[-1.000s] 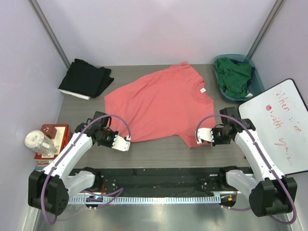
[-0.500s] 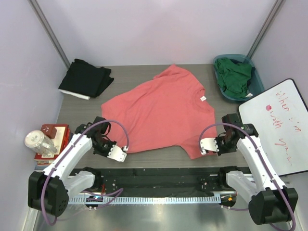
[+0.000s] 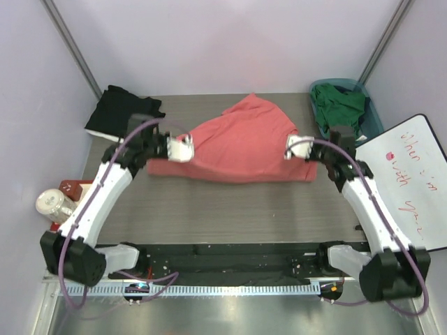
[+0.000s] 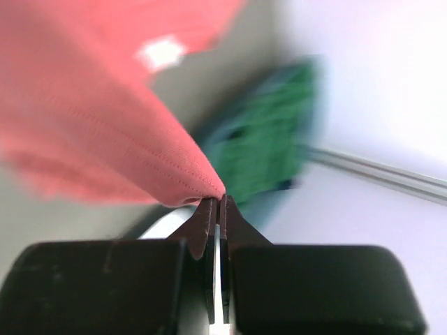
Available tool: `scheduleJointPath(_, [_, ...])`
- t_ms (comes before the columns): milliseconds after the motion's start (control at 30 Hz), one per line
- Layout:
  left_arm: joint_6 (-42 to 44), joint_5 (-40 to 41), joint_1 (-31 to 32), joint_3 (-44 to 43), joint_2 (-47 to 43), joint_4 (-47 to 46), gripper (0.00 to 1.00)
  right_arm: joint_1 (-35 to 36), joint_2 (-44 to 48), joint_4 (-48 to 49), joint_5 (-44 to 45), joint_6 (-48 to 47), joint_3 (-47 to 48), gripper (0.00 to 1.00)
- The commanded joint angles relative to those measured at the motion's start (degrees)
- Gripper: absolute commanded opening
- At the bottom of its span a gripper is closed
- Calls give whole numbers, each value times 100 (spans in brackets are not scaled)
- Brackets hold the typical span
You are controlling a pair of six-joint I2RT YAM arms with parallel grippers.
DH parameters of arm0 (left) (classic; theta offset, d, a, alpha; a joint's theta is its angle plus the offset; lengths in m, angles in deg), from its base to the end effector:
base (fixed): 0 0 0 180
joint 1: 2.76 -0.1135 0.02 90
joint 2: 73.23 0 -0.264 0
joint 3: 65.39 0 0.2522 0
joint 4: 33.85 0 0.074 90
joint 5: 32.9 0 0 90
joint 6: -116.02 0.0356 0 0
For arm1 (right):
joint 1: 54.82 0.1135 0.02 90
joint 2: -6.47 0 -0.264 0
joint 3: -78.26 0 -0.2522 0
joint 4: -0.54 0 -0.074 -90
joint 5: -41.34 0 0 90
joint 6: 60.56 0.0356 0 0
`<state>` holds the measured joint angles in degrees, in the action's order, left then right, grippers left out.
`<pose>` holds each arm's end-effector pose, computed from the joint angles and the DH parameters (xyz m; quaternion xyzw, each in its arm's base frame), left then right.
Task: Fold and stack the t-shirts
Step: Flatten out the tshirt
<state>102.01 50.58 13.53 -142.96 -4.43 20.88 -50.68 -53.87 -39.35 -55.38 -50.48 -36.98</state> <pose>0.2386 -0.0740 0.3195 0.6821 0.6259 0.1406 0.3509 0.2290 0.0208 0.2989 -0.6141 0.6412 -0.2397 0.3929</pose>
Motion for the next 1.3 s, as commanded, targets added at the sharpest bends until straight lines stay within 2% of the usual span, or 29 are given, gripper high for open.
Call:
scheduleJointPath(0, [-1076, 872, 146, -2434, 887, -1838, 0, -28, -1495, 4648, 627, 749, 1274, 1])
scheduleJointPath(67, [-1332, 1099, 190, -3309, 1556, -1829, 0, -10, -2163, 5936, 1257, 1066, 1919, 1])
scheduleJointPath(100, [-1349, 1257, 260, -4044, 1767, -1917, 0, -10, -2723, 6249, 1452, 1101, 2679, 1])
scheduleJointPath(167, [-1280, 1706, 321, -4620, 2190, -2443, 0, 8, -3210, 6655, 1979, 1137, 3500, 2])
scheduleJointPath(200, [-1114, 1829, 391, -4962, 2252, -2645, 0, 8, -3439, 6630, 2095, 1128, 4218, 1])
scheduleJointPath(267, [34, 2304, 436, -4669, 2105, -4379, 0, -1, -3398, 6595, 2044, 1093, 4610, 1])
scheduleJointPath(300, [509, 2331, 436, -3901, 1929, -5005, 0, -1, -3223, 6464, 1887, 1127, 4603, 1])
scheduleJointPath(333, [1053, 2288, 436, -3502, 1736, -5324, 0, -45, -2673, 6123, 1641, 1232, 4516, 1])
scheduleJointPath(367, [1546, 1991, 410, -3158, 1012, -4309, 0, -106, -2198, 4667, 1195, 1590, 4428, 1])
scheduleJointPath(400, [1551, 1632, 331, -2798, 543, -3099, 0, -176, -1758, 3826, 25, 1707, 4192, 1])
scheduleJointPath(433, [1403, 1028, 209, -2795, 112, -1520, 0, -342, -1014, 2790, -648, 1577, 4129, 1])
scheduleJointPath(467, [1245, -170, 33, -2847, -249, 706, 0, -344, -754, 370, -1020, 1097, 4111, 1])
scheduleJointPath(500, [1113, -243, 40, -2691, -618, 1581, 0, -344, -525, -646, -1390, 266, 3902, 1])
scheduleJointPath(533, [972, -244, 162, -2541, -761, 2294, 0, -344, -271, -1518, -1506, -125, 3726, 1])
scheduleJointPath(567, [962, -296, 242, -2348, -893, 2910, 0, -335, 28, -3093, -1551, -416, 3550, 1])
scheduleJointPath(600, [875, -262, 243, -1668, -1155, 3369, 0, -344, 161, -3744, -1647, -837, 3174, 1])
scheduleJointPath(667, [857, -262, 243, -996, -1342, 3531, 0, -344, 425, -5130, -1631, -1339, 2654, 1])
scheduleJointPath(700, [970, -305, 243, -488, -1377, 3715, 0, -344, 504, -5339, -1518, -1533, 2112, 1])
scheduleJointPath(767, [919, -445, 243, -264, -1299, 3892, 0, -344, 601, -5586, -1140, -1825, 1565, 1])
scheduleJointPath(833, [848, -578, 243, -280, -993, 4286, 0, -344, 541, -5788, -1007, -1930, 1492, 1])
scheduleJointPath(900, [682, -604, 243, -736, -763, 4472, 0, -344, 392, -5939, -1076, -1887, 1701, 1])
scheduleJointPath(967, [286, -683, 234, -1506, -394, 4438, 0, -335, 234, -5519, -1208, -1537, 2113, 1])
scheduleJointPath(1100, [-565, -746, 234, -2880, 449, 3464, 0, -344, -635, -4044, -1402, -448, 2993, 1])
scheduleJointPath(1200, [-1146, -79, 251, -3891, 1406, 2313, 0, -344, -1391, -2463, -1437, 177, 3459, 1])
scheduleJointPath(1267, [-1444, 429, 269, -4653, 2160, 1612, 0, -335, -1945, -1083, -1298, 406, 3583, 1])
